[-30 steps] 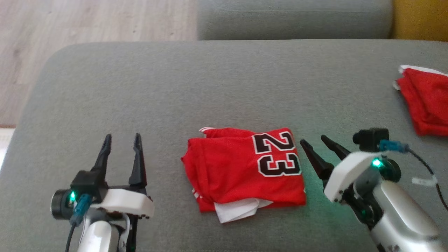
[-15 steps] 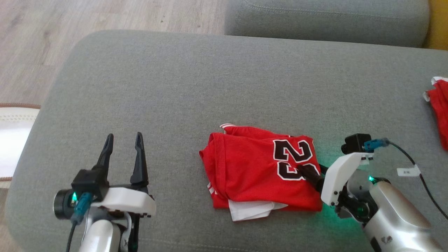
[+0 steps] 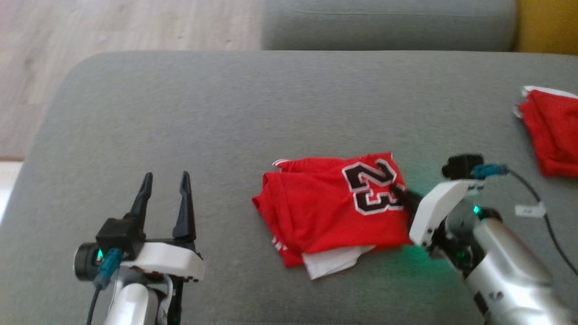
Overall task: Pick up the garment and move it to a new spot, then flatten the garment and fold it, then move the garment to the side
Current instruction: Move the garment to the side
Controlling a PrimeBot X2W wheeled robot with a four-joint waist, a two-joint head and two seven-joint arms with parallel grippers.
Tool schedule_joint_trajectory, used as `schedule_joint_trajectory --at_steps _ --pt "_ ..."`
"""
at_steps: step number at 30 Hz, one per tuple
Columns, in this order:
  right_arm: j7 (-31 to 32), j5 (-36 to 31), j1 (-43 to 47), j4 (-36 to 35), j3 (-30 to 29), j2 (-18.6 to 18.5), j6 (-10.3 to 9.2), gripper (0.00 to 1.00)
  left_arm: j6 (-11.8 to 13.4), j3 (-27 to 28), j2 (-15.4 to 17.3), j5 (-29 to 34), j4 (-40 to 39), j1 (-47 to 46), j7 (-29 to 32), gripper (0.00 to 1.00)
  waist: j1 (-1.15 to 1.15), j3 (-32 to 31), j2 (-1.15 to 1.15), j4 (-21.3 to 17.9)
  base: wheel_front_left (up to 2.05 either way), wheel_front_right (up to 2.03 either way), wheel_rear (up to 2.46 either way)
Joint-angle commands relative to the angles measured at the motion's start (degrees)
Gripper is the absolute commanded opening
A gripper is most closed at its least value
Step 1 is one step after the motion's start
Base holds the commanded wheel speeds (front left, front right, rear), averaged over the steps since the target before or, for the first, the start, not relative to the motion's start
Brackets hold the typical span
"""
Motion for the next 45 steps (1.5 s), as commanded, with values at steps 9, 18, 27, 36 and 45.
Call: schedule_joint_trajectory --at_steps 9,18,27,36,45 --pt "-1.37 1.7 -5.67 -5.17 -1.03 -3.89 -0.04 0.0 -0.42 -3.15 0.05 -2.13 -1.22 -5.99 -0.45 1.0 0.0 0.58 0.0 -11.86 0.0 0.0 0.0" --pt "-1.95 3.05 -5.21 -8.17 -1.38 -5.17 -0.04 0.0 0.23 -6.57 0.04 -2.53 0.13 -8.64 -0.45 1.0 0.0 2.18 0.0 -21.28 0.0 0.0 0.0" --pt "-2.61 4.08 -4.05 -10.54 -1.81 -6.19 -0.04 0.0 0.46 -7.69 0.04 -2.14 1.6 -10.31 -0.45 1.0 0.0 3.01 0.0 -27.16 0.0 0.0 0.0" --pt "-2.1 5.48 -6.6 -13.31 0.17 -8.37 -0.04 0.0 0.38 -8.23 0.04 -1.17 1.82 -12.09 -0.45 1.0 0.0 6.06 0.0 -25.86 0.0 0.0 0.0" --pt "0.61 13.21 -20.93 -14.22 9.68 -16.95 -0.04 0.0 0.86 -10.59 0.04 -0.25 3.4 -16.1 -0.45 1.0 0.0 13.8 0.0 -20.94 0.0 0.0 0.0"
